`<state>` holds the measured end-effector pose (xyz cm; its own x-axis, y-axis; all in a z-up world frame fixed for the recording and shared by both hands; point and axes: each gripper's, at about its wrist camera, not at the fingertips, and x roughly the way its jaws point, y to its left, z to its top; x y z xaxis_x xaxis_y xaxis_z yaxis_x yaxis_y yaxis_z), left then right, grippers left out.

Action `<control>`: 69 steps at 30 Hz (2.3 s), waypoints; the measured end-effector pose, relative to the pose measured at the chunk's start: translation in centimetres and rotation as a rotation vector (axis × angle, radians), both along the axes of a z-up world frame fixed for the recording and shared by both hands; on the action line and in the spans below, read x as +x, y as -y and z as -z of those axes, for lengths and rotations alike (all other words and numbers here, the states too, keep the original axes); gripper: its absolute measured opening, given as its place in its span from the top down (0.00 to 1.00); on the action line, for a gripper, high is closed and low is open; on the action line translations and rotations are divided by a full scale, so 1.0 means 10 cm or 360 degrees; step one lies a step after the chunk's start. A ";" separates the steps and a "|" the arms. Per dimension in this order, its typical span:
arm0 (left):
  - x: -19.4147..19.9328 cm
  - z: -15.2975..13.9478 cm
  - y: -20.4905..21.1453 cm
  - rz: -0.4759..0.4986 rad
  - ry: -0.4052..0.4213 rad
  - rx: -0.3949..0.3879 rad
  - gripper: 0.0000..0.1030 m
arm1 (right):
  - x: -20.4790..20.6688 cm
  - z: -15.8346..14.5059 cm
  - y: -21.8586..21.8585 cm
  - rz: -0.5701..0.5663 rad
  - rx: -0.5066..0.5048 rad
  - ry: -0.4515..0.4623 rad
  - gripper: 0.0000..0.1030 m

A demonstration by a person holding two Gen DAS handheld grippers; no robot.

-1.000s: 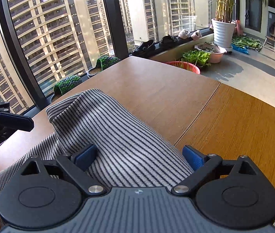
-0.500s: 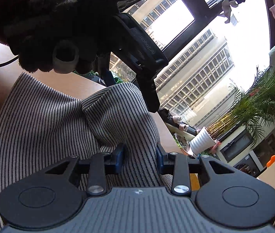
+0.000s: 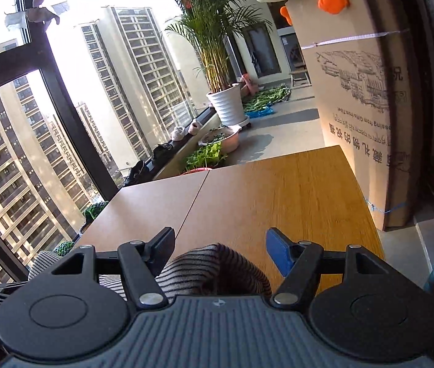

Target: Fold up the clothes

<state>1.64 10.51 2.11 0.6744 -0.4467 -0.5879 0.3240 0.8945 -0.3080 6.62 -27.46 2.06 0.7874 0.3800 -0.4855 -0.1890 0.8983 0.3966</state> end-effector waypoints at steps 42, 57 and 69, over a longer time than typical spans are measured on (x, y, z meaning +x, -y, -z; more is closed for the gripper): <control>1.01 -0.47 -0.06 -0.0067 -0.0058 -0.0191 0.41 | 0.81 0.27 0.03 0.0006 0.0141 -0.0063 0.79; 1.38 -0.14 -0.03 -0.0117 -0.0166 -0.0134 0.70 | 0.71 0.30 0.06 0.0021 0.0214 -0.0065 0.78; 0.85 0.00 -0.14 -0.0010 -0.0004 -0.0129 0.69 | 0.38 0.39 0.25 0.0023 0.0215 -0.0054 0.77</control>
